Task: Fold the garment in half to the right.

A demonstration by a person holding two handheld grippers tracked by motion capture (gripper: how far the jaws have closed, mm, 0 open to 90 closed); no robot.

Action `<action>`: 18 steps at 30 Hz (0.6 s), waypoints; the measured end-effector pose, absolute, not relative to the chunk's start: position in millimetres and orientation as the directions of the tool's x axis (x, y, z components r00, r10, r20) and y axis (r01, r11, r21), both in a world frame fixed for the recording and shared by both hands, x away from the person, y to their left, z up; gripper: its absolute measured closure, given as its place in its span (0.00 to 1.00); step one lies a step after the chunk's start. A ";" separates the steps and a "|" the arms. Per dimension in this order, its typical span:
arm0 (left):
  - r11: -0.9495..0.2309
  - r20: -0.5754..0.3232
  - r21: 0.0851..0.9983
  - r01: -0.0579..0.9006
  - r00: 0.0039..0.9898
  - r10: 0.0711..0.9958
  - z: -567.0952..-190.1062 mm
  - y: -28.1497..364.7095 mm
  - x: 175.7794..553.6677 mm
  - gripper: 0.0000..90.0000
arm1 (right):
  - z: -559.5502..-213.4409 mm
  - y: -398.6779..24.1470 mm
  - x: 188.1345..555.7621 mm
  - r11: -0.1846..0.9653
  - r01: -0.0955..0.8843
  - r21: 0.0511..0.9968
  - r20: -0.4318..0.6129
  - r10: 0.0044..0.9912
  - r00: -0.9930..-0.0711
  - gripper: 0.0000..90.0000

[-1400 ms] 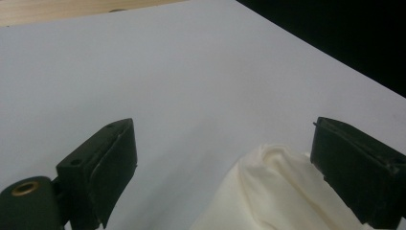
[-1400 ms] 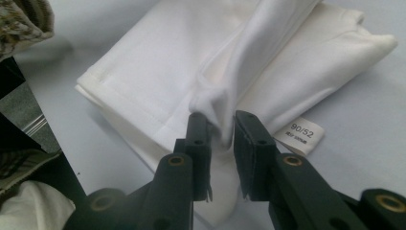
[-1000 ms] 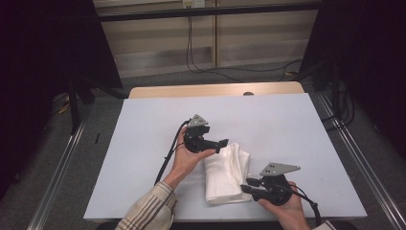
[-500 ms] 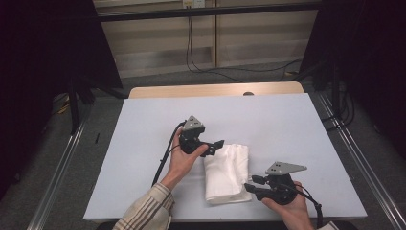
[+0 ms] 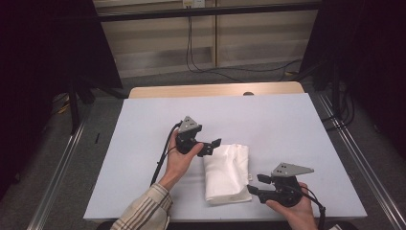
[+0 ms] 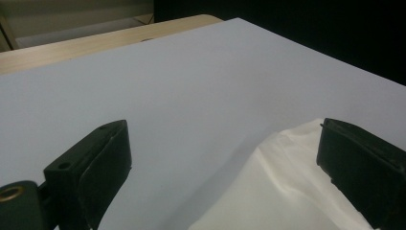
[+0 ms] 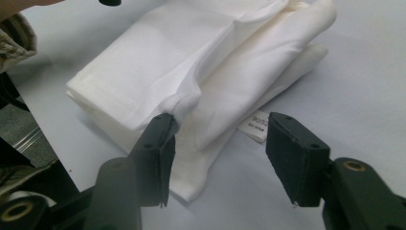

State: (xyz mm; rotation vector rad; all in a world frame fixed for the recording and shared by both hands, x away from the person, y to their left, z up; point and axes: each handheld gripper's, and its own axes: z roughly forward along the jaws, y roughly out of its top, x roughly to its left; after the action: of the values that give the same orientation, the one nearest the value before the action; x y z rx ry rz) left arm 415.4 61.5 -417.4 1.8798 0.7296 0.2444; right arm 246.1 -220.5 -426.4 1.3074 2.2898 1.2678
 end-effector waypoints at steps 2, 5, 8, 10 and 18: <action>-0.258 -0.157 0.894 0.367 0.794 0.588 -417.4 62.9 414.3 0.05 | -425.6 -221.1 244.8 0.235 0.596 0.767 0.213 0.784 -0.583 0.46; -0.252 -0.159 0.894 0.369 0.789 0.593 -417.3 66.6 413.9 0.05 | -423.8 -223.7 239.9 0.236 0.599 0.765 0.214 0.784 -0.582 0.44; -0.246 -0.160 0.895 0.372 0.783 0.601 -416.9 68.6 414.3 0.05 | -423.3 -225.7 240.1 0.221 0.585 0.781 0.205 0.794 -0.573 0.39; -0.251 -0.156 0.894 0.371 0.783 0.602 -416.3 70.1 413.0 0.05 | -423.1 -226.0 242.2 0.211 0.579 0.787 0.207 0.795 -0.570 0.37; -0.227 -0.157 0.903 0.364 0.773 0.615 -412.9 82.3 405.6 0.05 | -420.3 -232.7 254.3 0.155 0.536 0.830 0.189 0.826 -0.531 0.21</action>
State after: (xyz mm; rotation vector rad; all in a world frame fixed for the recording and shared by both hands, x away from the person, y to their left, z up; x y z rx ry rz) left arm 405.6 82.3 -412.9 1.8448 0.7530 0.2797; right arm 254.3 -232.7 -420.3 1.3108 2.1281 1.3201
